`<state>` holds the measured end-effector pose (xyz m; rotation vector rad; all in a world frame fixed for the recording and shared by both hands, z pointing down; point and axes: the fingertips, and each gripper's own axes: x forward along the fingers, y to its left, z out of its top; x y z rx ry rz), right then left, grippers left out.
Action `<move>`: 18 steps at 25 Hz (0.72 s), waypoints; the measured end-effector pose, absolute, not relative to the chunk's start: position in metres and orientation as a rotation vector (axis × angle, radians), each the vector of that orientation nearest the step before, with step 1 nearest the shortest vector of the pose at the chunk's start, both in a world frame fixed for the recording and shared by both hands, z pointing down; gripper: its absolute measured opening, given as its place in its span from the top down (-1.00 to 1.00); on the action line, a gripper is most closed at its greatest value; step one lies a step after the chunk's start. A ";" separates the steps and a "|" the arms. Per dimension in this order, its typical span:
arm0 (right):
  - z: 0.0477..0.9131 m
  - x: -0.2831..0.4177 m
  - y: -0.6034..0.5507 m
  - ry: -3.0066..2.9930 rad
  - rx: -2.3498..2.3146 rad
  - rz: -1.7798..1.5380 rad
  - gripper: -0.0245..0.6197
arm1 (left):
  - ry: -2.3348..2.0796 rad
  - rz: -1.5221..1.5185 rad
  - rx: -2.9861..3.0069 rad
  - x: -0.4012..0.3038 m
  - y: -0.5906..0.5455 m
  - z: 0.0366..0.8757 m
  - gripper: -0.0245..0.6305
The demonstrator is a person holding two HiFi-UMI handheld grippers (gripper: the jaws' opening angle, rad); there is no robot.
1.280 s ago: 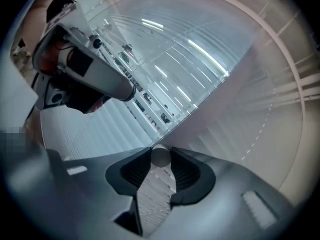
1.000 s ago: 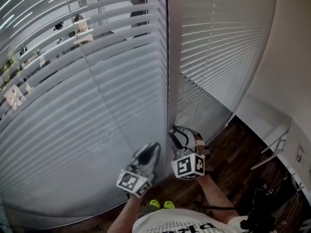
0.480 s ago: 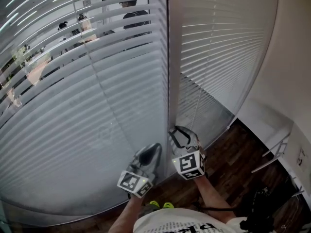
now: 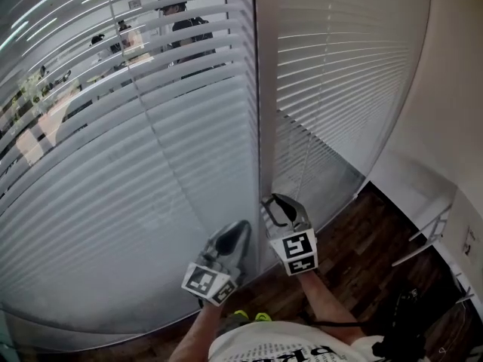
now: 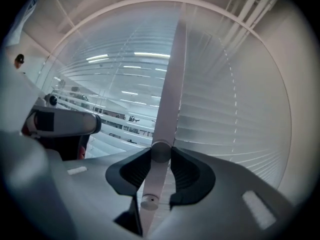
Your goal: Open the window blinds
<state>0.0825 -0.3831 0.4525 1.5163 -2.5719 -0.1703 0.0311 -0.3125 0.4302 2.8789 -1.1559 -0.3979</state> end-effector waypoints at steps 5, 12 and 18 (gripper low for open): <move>0.445 0.084 -0.385 -2.688 1.540 0.045 0.53 | -1.160 -0.393 2.872 0.030 -0.312 0.417 0.95; 0.436 0.084 -0.387 -2.824 1.572 0.328 0.52 | -1.166 -0.391 2.874 0.028 -0.310 0.411 0.95; 0.447 0.084 -0.388 -2.839 1.599 0.381 0.52 | -1.176 -0.397 2.870 0.024 -0.309 0.419 0.95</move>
